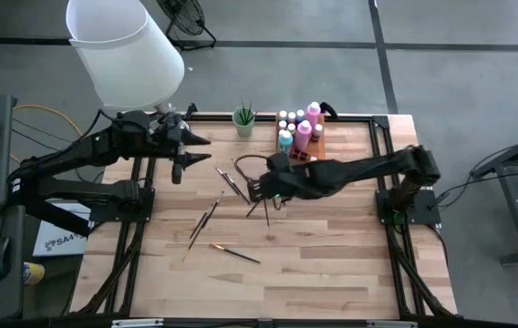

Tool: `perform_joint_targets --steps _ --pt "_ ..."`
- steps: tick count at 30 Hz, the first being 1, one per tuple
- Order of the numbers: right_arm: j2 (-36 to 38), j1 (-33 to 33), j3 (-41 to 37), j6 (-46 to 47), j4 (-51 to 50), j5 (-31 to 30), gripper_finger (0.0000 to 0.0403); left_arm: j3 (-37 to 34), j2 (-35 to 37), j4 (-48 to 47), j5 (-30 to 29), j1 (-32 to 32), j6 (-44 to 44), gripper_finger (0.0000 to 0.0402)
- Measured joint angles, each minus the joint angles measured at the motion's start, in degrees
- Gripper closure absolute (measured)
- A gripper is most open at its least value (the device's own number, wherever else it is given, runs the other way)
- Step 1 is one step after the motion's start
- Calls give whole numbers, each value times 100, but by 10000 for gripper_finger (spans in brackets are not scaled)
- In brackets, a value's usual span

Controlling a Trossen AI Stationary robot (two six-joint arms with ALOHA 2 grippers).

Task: Pick & Place Paint Supplies
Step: Put the yellow paint brush into the green cup

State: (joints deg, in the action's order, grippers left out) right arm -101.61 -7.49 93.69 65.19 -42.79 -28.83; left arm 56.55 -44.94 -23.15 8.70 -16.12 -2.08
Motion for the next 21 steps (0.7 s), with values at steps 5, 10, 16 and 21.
perform_joint_targets --steps 5,10,16,21 --pt "680 -13 2 -2191 1136 -470 399 -1 -390 288 677 3 509 226" --pt "1025 9 7 -3904 2088 -601 399 -2 -724 1116 1211 4 862 226" --pt "1341 167 7 -5039 2741 41 399 -2 -925 1887 1288 2 1386 219" --pt "1380 394 7 -5498 3190 1039 399 -9 -1236 2560 1329 2 1971 167"
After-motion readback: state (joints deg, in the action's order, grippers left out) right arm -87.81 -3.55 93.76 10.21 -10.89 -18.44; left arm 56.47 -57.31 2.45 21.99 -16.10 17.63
